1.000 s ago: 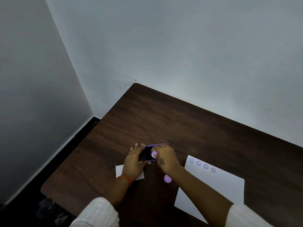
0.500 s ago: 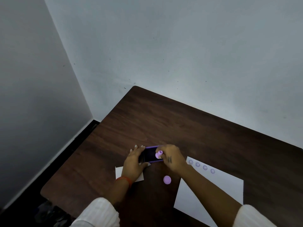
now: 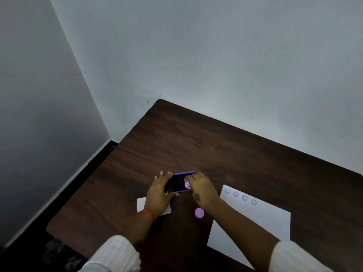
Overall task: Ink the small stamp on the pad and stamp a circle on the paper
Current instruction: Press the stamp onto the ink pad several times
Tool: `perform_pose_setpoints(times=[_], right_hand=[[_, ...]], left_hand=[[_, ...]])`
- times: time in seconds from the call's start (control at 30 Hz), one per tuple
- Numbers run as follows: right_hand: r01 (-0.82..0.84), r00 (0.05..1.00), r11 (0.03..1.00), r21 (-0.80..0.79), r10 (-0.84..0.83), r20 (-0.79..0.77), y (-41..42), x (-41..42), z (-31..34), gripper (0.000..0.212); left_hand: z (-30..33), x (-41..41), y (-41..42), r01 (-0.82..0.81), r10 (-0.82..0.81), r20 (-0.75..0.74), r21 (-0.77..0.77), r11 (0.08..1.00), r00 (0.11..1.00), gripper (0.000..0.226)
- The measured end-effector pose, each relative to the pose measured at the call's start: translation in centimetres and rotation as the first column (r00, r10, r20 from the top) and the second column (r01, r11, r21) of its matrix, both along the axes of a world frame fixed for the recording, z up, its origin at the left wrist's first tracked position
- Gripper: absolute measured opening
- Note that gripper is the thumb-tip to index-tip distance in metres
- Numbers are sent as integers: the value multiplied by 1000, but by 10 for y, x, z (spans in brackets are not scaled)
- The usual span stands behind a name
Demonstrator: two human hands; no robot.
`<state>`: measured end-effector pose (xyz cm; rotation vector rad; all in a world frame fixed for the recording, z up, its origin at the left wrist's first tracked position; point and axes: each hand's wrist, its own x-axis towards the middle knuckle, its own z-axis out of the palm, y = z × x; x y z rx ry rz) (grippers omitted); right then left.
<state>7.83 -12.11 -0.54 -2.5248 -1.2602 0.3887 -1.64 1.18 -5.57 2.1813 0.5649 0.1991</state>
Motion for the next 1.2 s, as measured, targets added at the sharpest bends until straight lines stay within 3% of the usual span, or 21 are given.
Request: perform_pose_setpoints(times=[0.2, 0.43, 0.67, 0.83, 1.0, 1.07, 1.2], right_hand=[[219, 928, 974, 67, -186, -322, 2, 25, 20, 13], [124, 990, 992, -10, -125, -61, 12, 21, 1, 15], [120, 990, 993, -5, -120, -71, 15, 26, 7, 19], [22, 997, 997, -69, -17, 69, 10, 15, 2, 25], [169, 984, 982, -83, -173, -45, 18, 18, 7, 21], [198, 974, 978, -59, -203, -101, 19, 16, 13, 29], [324, 899, 946, 17, -302, -319, 15, 19, 26, 26]], left_hand=[[3, -1, 0, 1, -1, -4, -6, 1000, 1000, 68], [1, 0, 0, -6, 6, 2, -3, 1000, 1000, 69], [-2, -1, 0, -9, 9, 24, -15, 1000, 1000, 68], [-2, 0, 0, -3, 3, 18, 10, 1000, 1000, 68], [1, -1, -1, 2, -2, 10, 20, 1000, 1000, 68], [2, -1, -1, 7, -8, 3, 15, 1000, 1000, 67], [6, -2, -2, 23, -23, -14, 20, 1000, 1000, 67]])
